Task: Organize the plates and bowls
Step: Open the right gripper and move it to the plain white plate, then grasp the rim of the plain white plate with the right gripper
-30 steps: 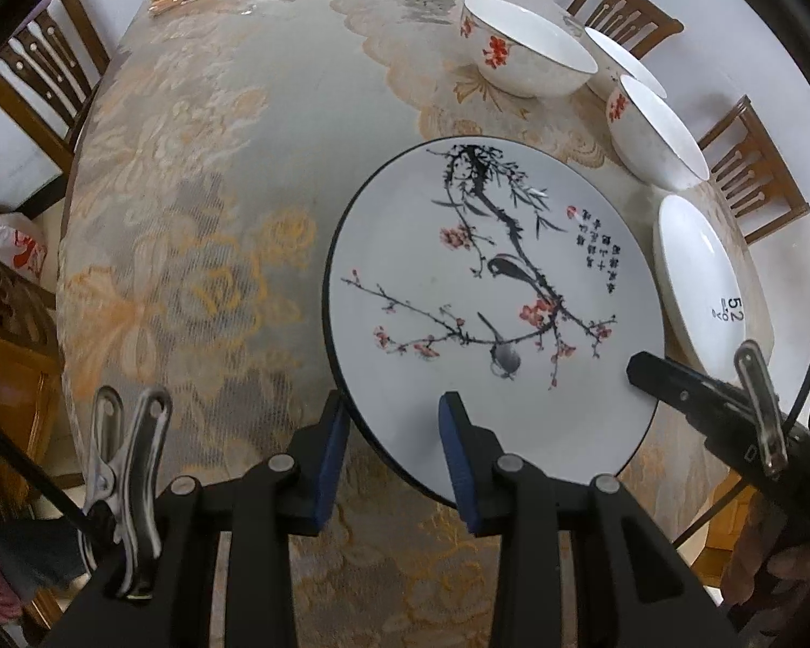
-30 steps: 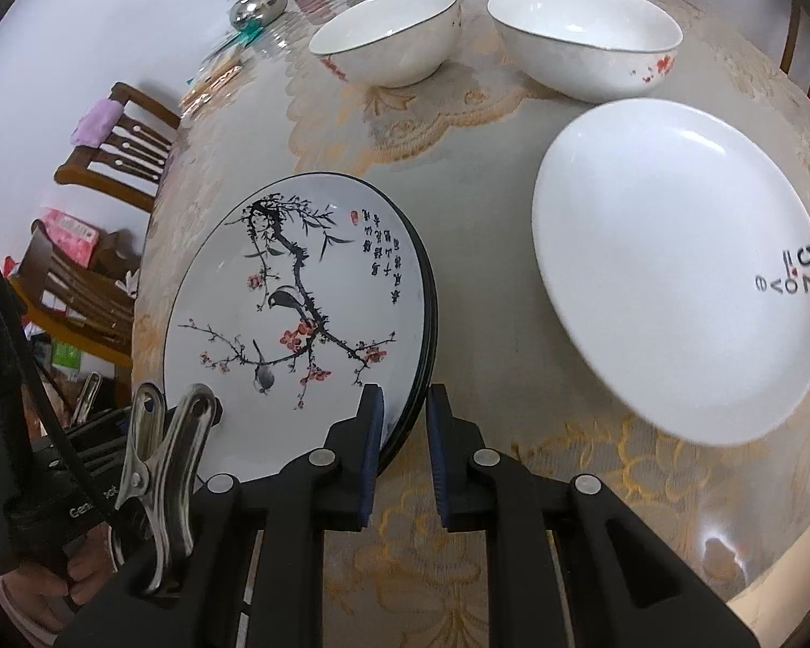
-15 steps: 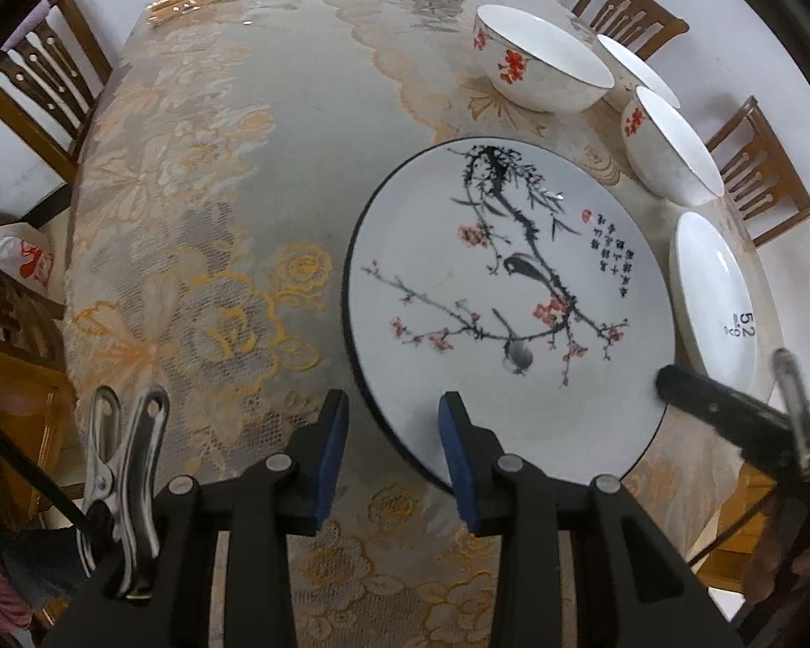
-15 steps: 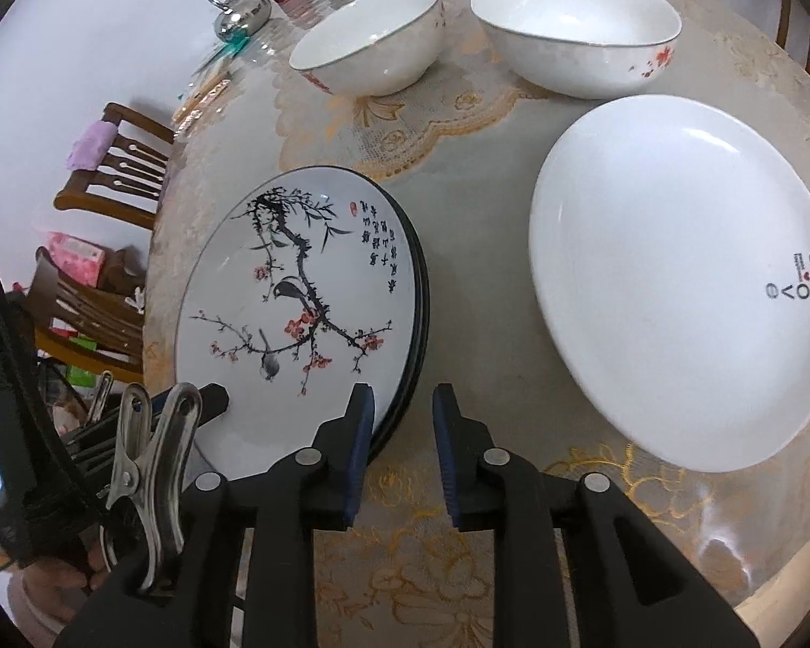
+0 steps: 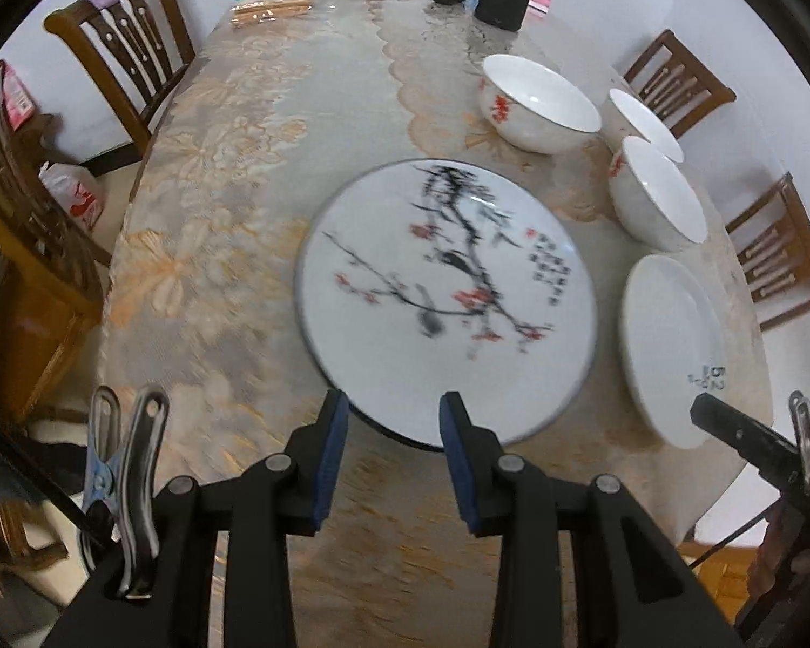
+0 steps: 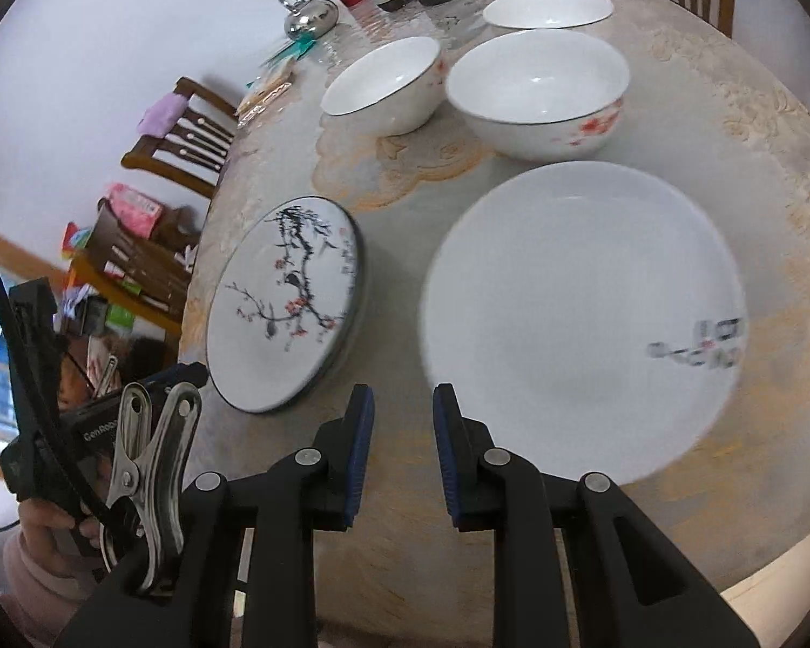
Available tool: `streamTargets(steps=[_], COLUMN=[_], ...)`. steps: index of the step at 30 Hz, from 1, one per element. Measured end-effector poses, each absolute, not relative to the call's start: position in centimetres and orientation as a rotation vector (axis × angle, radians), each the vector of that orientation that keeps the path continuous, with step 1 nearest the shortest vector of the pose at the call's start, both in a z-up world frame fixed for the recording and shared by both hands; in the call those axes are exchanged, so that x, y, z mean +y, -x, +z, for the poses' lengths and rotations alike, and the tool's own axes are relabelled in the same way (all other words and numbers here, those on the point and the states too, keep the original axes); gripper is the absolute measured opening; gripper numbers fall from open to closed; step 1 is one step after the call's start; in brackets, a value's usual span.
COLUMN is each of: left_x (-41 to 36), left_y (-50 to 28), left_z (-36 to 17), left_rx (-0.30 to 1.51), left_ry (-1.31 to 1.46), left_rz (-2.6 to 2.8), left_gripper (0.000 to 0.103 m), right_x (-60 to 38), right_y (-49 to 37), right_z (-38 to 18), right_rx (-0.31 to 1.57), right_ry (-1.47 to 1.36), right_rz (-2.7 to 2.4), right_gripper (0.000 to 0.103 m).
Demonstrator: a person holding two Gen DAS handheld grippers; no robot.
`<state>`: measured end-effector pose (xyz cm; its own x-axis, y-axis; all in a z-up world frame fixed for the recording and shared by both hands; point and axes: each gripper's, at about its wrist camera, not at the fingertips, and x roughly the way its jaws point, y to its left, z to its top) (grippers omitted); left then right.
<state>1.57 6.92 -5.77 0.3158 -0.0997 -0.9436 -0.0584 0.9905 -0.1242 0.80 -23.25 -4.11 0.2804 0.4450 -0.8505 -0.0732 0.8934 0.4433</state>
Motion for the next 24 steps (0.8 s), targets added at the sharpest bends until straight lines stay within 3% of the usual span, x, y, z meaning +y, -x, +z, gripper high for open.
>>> streamTargets(steps=[24], left_x=[-9.0], left_y=[-1.4], left_z=[-7.8], left_rx=[1.289], left_ry=[0.17], left_rz=[-0.034], left_gripper=[0.037], right_x=[-36.7], right_y=[-2.8], right_z=[-5.5], right_rx=[1.218], right_ry=[-0.286], right_rz=[0.305], right_gripper=[0.026])
